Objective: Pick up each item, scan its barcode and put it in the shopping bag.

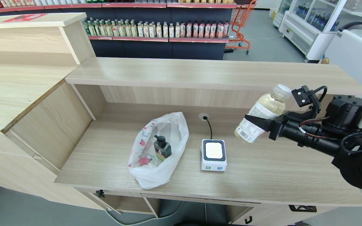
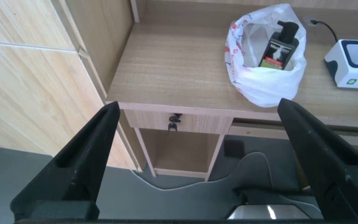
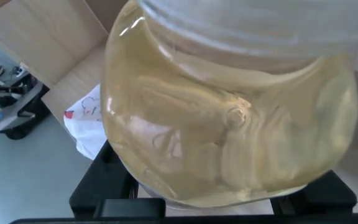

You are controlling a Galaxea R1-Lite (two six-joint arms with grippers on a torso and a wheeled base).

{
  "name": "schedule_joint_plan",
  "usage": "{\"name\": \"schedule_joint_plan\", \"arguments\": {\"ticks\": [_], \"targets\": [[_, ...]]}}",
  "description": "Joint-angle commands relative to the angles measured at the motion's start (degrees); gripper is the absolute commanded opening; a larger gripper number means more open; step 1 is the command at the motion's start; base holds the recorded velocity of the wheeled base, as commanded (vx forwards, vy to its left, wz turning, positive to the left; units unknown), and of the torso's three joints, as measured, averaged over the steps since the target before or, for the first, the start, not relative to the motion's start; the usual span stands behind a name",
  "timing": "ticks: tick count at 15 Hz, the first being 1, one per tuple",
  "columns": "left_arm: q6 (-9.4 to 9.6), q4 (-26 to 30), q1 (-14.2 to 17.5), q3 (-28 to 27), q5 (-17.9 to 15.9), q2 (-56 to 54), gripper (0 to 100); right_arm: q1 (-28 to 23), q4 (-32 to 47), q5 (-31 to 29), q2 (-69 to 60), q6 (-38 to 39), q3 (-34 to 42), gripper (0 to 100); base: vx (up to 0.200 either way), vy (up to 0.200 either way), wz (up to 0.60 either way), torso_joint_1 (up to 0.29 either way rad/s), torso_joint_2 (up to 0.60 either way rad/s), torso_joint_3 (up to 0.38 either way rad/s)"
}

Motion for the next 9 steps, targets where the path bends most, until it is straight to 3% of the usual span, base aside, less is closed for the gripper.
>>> {"name": "schedule_joint_plan", "arguments": {"ticks": [1,6,9], "targets": [[0.15,0.0,0.0,0.0,-0.1,0.1,100,1.0,1.8,0.1,-1.3,0.0,-0.9,0,0.000,0.000,0.00,0.000,0.00,0.000],[-0.29,0.0,0.0,0.0,0.0,0.1,100,1.3,3.3,0.0,-1.6,0.0,-0.6,0,0.000,0.000,0.00,0.000,0.00,0.000],[-0.29,0.0,0.0,0.0,0.0,0.1,100,1.3,3.3,0.0,-1.6,0.0,-0.6,0,0.000,0.200,0.00,-0.007,0.00,-0.001]]}}
